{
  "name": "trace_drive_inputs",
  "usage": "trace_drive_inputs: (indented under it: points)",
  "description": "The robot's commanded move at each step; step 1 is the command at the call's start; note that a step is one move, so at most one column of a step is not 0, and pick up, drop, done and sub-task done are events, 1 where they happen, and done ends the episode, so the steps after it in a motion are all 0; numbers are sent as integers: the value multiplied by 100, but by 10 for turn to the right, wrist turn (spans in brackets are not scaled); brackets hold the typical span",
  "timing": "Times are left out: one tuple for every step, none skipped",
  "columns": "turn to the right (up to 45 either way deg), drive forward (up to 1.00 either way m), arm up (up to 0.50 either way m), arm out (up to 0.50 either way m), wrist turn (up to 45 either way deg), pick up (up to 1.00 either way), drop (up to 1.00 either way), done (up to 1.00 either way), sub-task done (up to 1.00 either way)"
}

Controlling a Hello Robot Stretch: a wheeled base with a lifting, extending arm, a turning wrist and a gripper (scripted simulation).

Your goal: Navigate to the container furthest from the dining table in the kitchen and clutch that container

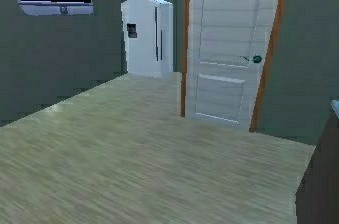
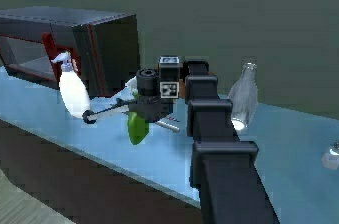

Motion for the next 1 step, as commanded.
trace_drive_inputs:
  points:
    - [0,0,0,0,210,0,0,0,0]
